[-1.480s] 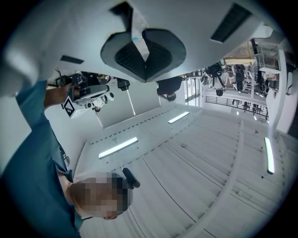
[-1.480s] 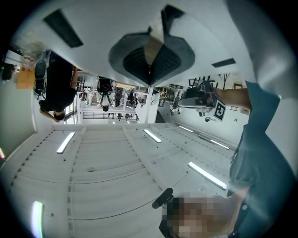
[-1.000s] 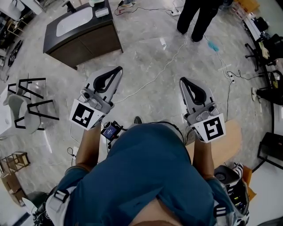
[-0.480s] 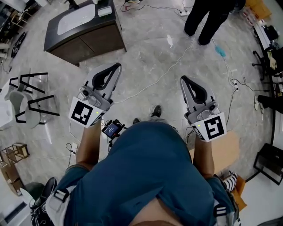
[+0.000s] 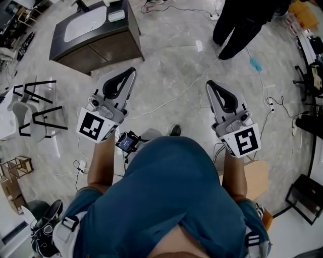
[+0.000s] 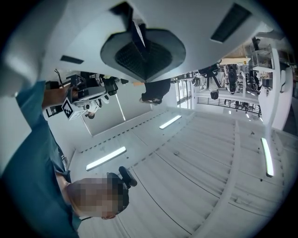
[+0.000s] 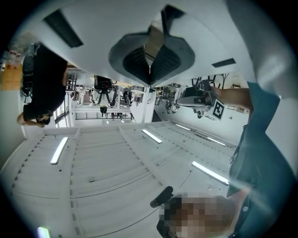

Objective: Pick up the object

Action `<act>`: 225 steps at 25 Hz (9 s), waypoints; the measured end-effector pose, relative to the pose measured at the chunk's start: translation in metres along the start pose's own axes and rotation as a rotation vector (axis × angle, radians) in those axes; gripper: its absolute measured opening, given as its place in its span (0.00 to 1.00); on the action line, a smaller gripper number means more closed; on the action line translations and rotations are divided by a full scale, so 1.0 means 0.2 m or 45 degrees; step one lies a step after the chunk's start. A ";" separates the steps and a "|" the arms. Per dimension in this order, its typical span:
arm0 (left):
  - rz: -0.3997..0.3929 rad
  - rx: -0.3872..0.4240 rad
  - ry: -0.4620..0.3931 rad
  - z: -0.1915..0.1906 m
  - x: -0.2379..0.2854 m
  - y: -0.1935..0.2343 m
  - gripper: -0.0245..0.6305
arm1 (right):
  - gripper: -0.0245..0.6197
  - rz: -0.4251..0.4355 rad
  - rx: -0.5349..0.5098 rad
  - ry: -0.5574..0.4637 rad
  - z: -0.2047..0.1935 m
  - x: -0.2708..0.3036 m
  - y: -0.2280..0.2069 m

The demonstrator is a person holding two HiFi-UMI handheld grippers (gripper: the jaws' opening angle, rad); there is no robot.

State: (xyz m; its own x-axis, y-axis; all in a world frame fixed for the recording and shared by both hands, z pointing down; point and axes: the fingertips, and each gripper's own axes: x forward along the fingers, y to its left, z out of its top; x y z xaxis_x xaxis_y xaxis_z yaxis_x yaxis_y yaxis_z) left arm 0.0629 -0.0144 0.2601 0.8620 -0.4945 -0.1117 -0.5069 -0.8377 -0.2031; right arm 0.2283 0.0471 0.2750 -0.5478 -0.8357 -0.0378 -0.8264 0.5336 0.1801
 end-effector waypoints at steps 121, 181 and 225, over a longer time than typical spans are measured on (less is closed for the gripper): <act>0.506 -0.073 0.257 -1.18 0.88 2.86 0.04 | 0.06 0.589 0.023 -0.042 -0.48 3.13 -1.19; 0.051 -0.231 1.048 -2.61 0.90 2.94 0.50 | 0.06 0.451 0.114 0.062 -0.65 3.47 -1.37; -0.176 -0.159 1.495 -3.22 0.68 2.69 0.39 | 0.06 0.427 0.133 0.140 -0.76 3.48 -1.39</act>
State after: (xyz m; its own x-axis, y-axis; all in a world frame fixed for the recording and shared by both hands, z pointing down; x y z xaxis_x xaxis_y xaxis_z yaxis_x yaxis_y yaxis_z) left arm -0.0978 -0.6818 0.7612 0.4085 -0.2535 0.8769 -0.4635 -0.8852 -0.0399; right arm 0.0967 -0.7026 0.3483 -0.7779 -0.6182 0.1132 -0.6152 0.7858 0.0633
